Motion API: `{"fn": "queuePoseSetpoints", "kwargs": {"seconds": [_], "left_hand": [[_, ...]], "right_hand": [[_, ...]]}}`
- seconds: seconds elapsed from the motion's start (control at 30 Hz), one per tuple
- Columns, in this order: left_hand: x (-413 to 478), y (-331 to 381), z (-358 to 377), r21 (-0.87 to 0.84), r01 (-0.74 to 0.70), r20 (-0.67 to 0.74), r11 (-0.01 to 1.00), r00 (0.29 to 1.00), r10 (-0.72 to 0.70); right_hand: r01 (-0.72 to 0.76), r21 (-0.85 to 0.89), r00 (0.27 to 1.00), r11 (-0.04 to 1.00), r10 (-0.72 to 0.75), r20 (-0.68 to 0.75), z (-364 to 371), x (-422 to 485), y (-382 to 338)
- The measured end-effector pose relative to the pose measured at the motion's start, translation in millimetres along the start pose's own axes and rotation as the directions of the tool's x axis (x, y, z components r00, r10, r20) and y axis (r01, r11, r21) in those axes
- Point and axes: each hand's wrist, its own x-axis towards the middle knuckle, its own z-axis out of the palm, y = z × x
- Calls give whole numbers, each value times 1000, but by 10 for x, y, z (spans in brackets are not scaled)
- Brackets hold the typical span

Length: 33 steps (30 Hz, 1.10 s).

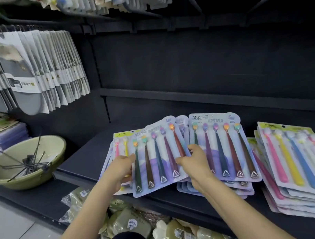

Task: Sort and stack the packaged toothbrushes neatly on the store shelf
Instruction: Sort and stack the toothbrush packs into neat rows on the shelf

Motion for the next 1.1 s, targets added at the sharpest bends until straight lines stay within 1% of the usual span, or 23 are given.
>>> {"fn": "queuePoseSetpoints", "kwargs": {"seconds": [0.07, 0.17, 0.23, 0.27, 0.33, 0.4, 0.43, 0.47, 0.5, 0.53, 0.57, 0.6, 0.67, 0.7, 0.73, 0.77, 0.8, 0.83, 0.93, 1.03, 1.1], "left_hand": [[-16, 40, 4, -23, -11, -2, 1000, 1000, 11], [-17, 82, 21, -32, -124, 8, 992, 992, 125], [-12, 95, 56, 25, -209, -13, 978, 978, 209], [-7, 81, 74, 94, -242, -55, 966, 967, 248], [14, 22, 91, 317, -258, -201, 913, 922, 330], [58, -76, 47, 531, -155, -328, 833, 869, 371], [88, -137, 8, 594, -85, -359, 800, 862, 358], [123, -200, -36, 632, -20, -367, 775, 873, 321], [152, -255, -72, 661, 36, -357, 749, 893, 273], [180, -307, -102, 685, 76, -340, 725, 913, 225], [207, -345, -124, 699, 99, -326, 708, 925, 193], [238, -373, -145, 704, 107, -322, 702, 929, 182], [296, -382, -177, 716, 105, -314, 690, 931, 184], [313, -375, -192, 723, 104, -308, 683, 934, 183], [330, -364, -202, 723, 107, -309, 682, 934, 181], [340, -355, -216, 720, 112, -314, 685, 933, 177], [350, -353, -228, 717, 117, -320, 687, 931, 176], [359, -354, -236, 722, 121, -326, 681, 928, 180], [397, -373, -253, 745, 120, -334, 656, 918, 212], [420, -380, -235, 706, 87, -348, 703, 907, 237], [428, -375, -225, 679, 75, -362, 730, 900, 244]], "right_hand": [[49, 54, 998, 997, -46, -46, -26, -61, -46], [124, 181, 986, 976, -101, -132, -314, -73, -125], [125, 231, 975, 965, -77, -208, -643, -2, -172], [125, 217, 969, 968, -72, -237, -818, 47, -182], [117, 124, 963, 985, -82, -258, -1121, 144, -159], [90, -64, 963, 994, -103, -250, -1302, 227, -80], [71, -187, 961, 980, -118, -249, -1343, 260, -30], [55, -337, 958, 940, -145, -249, -1356, 283, 16], [34, -510, 953, 859, -182, -244, -1351, 296, 46], [13, -671, 944, 741, -231, -236, -1335, 305, 66], [-1, -790, 930, 613, -289, -226, -1310, 310, 70], [9, -855, 915, 519, -349, -202, -1269, 309, 63], [95, -898, 897, 429, -428, -110, -1162, 279, 47], [151, -918, 899, 368, -438, -28, -1100, 260, 48], [198, -936, 908, 291, -413, 64, -1039, 246, 60], [233, -944, 923, 234, -359, 139, -986, 236, 87], [249, -947, 938, 202, -294, 184, -941, 221, 124], [245, -951, 948, 187, -250, 195, -909, 203, 165], [167, -972, 957, 166, -264, 119, -831, 102, 288], [75, -985, 963, 156, -269, 31, -775, 15, 332], [62, -985, 967, 161, -256, 19, -762, 74, 264]]}}
